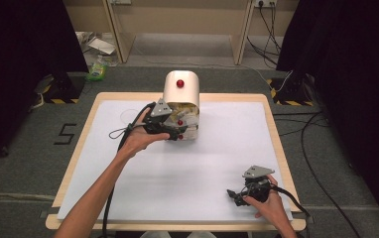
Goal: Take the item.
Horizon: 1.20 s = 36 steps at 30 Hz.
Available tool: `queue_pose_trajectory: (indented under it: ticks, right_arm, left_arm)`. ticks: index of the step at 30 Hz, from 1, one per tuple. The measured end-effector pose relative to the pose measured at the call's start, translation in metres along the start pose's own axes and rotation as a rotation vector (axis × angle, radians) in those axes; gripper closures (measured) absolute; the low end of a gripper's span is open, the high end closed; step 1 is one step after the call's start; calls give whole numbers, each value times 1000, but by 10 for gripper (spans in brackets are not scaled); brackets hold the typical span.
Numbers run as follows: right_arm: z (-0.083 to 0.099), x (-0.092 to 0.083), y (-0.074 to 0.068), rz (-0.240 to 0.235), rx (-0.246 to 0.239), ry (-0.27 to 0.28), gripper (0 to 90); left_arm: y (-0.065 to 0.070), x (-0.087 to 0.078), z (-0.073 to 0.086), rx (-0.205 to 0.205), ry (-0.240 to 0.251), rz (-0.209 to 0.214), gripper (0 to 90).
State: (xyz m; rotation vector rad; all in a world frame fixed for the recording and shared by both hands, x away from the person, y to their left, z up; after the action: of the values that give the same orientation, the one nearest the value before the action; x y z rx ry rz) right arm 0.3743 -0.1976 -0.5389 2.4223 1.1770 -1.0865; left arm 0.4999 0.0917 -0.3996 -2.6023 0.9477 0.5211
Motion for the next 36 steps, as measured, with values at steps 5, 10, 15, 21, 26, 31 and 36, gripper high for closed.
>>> queue_pose_trajectory:
  ticks: [5, 10, 15, 21, 26, 31, 36]
  right_arm:
    - [0, 0, 0, 0, 0, 0, 2]
    - [0, 0, 0, 0, 0, 0, 2]
    - [0, 0, 0, 0, 1, 0, 2]
    - [0, 0, 0, 0, -1, 0, 2]
    - [0, 0, 0, 0, -1, 0, 2]
    - [0, 0, 0, 0, 0, 0, 2]
    - [0, 0, 0, 1, -1, 0, 2]
  left_arm:
    - [2, -2, 1, 9, -2, 6, 168]
    - [5, -6, 1, 12, -17, 16, 172]
    - [10, -12, 4, 18, -16, 20, 183]
    - [19, -19, 8, 38, -21, 27, 194]
    - [23, -23, 11, 39, -17, 26, 201]
    - [28, -27, 12, 43, -20, 27, 206]
    - [32, -33, 13, 47, -17, 24, 214]
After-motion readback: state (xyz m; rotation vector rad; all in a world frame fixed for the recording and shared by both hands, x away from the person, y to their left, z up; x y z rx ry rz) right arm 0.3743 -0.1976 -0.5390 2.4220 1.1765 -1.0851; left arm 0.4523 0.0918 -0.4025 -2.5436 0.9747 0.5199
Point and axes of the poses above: each handheld gripper's, and its own axes: x roughly forward along the jaws, z roughly out of its underside, y roughly to its right, the point moved 5 cm from there along x, roughly forward along the jaws, and after that the axes turned 9 degrees about -z, right-handed, at the moved point
